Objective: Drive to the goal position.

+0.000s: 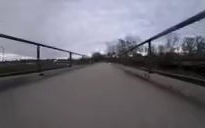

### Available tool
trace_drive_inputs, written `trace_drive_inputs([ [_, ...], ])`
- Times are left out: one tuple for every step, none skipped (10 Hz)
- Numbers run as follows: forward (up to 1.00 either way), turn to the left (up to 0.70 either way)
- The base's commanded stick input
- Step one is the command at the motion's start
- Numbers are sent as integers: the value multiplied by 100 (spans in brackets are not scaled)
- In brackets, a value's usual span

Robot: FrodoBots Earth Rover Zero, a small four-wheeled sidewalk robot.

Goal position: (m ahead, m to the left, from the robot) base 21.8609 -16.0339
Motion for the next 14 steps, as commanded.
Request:
trace_drive_inputs([
  [100, 0],
  [100, 0],
  [100, 0],
  [100, 0],
  [100, 0],
  [100, 0],
  [100, 0],
  [100, 0],
  [100, 0],
  [100, 0],
  [100, 0],
  [100, 0],
  [100, 0],
  [100, 0],
])
